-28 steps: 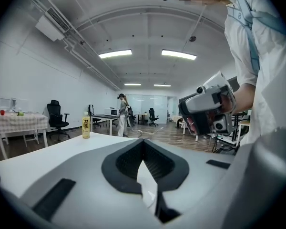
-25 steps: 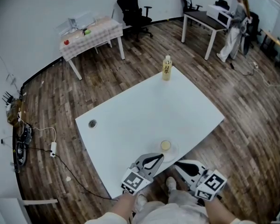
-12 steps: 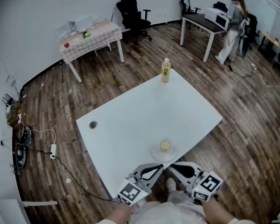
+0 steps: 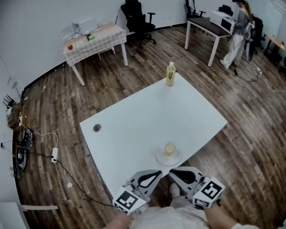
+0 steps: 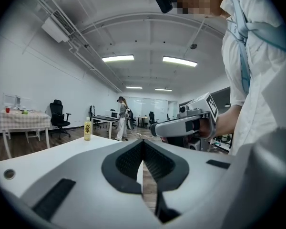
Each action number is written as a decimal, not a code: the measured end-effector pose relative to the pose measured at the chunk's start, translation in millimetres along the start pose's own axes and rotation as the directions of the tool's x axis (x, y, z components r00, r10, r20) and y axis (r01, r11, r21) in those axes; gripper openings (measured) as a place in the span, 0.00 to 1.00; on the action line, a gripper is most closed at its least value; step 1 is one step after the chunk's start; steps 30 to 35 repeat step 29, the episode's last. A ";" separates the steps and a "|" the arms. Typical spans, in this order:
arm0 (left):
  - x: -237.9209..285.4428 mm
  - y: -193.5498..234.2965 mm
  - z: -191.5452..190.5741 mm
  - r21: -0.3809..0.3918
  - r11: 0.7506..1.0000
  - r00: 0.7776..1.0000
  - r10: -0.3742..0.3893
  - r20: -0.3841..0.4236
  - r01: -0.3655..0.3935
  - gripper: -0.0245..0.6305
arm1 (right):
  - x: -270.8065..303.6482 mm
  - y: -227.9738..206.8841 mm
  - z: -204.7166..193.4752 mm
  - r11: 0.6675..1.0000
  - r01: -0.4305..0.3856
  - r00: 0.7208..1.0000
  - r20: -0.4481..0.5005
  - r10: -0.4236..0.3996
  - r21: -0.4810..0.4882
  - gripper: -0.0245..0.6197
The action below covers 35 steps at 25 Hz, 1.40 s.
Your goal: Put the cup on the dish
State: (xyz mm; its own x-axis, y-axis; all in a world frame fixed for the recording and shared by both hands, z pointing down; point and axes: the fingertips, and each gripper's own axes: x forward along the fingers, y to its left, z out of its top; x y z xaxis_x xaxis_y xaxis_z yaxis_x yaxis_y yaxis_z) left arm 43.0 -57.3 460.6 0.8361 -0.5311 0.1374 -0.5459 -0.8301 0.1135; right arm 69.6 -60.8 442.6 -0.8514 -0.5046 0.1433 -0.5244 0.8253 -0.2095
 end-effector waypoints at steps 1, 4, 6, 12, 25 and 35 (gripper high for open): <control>-2.3 2.4 1.8 0.004 1.000 1.000 0.005 0.001 -0.005 0.04 | 1.7 1.8 2.1 1.000 -0.002 1.000 0.002 0.002 -0.021 0.09; -6.3 5.9 6.8 0.012 1.000 1.000 0.011 0.005 -0.011 0.04 | 4.8 5.9 7.9 0.998 -0.007 1.000 0.014 0.008 -0.068 0.09; -6.0 4.7 8.6 0.019 1.000 1.000 0.012 0.006 -0.012 0.04 | 4.9 7.8 11.3 0.997 -0.014 1.000 0.022 0.016 -0.076 0.09; -4.9 1.3 10.1 0.006 1.000 1.000 0.009 0.023 -0.009 0.04 | 5.6 5.1 12.3 0.997 -0.012 1.000 0.018 0.014 -0.079 0.09; -0.7 2.9 9.0 -0.013 1.000 1.000 0.004 0.031 -0.004 0.04 | 2.6 1.5 10.6 0.998 -0.004 1.000 0.017 0.005 -0.070 0.09; 1.8 1.4 6.7 -0.008 1.000 1.000 0.003 0.026 -0.003 0.04 | 0.6 -0.7 9.8 0.998 -0.006 1.000 0.024 0.008 -0.070 0.09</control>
